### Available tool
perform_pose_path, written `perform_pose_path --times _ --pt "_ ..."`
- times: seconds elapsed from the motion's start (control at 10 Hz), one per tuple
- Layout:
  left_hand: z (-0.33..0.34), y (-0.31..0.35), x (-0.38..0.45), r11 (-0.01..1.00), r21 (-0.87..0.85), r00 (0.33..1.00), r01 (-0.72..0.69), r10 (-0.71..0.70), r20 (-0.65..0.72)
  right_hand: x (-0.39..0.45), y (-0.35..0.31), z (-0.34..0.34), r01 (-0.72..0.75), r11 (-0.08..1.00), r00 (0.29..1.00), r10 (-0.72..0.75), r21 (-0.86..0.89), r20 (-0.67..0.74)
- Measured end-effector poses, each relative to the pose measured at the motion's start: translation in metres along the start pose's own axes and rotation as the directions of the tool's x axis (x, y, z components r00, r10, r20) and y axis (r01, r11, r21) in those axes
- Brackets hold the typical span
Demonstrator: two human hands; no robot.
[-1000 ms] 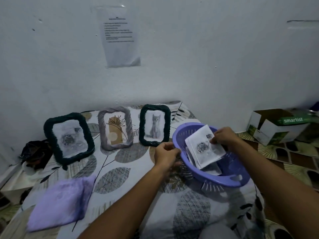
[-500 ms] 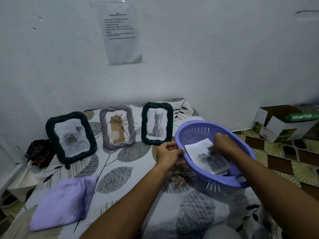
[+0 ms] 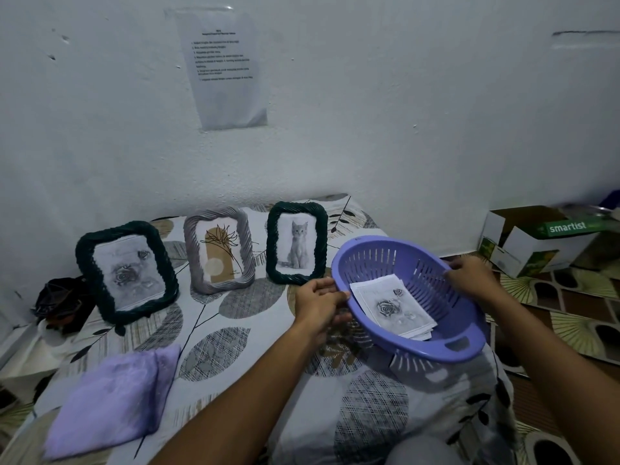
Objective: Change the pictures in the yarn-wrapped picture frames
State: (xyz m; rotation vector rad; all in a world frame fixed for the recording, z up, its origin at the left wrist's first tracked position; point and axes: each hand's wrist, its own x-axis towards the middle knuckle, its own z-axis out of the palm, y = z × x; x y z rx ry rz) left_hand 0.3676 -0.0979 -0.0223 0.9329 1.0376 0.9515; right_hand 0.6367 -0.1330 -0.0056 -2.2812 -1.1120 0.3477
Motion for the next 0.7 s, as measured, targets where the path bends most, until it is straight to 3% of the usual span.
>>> perform_pose_path --times 0.3,0.4,0.5,0.6,0.7 --pt "0.004 0.003 0.004 1.0 0.021 1.0 -0.008 0.008 -0.013 0.001 0.001 0.002 -0.022 0.998 1.0 0.023 0.067 -0.02" --pt "-0.001 0.002 -0.005 0.991 0.101 0.996 -0.093 0.093 0.004 -0.009 -0.005 0.001 -0.039 0.997 0.996 0.034 -0.06 -0.082" --pt "-0.022 -0.001 -0.021 0.963 0.205 0.985 -0.174 0.173 0.026 -0.024 -0.023 -0.006 0.072 0.992 0.983 -0.088 -0.099 -0.161" --pt "-0.06 -0.006 -0.054 0.872 0.374 0.948 -0.317 0.308 0.085 -0.05 -0.061 -0.026 0.245 0.963 0.958 -0.222 0.115 -0.183" --pt "-0.117 -0.024 -0.111 0.662 0.572 0.865 -0.484 0.46 0.201 -0.093 -0.111 -0.083 0.438 0.771 0.894 -0.318 0.462 -0.317"
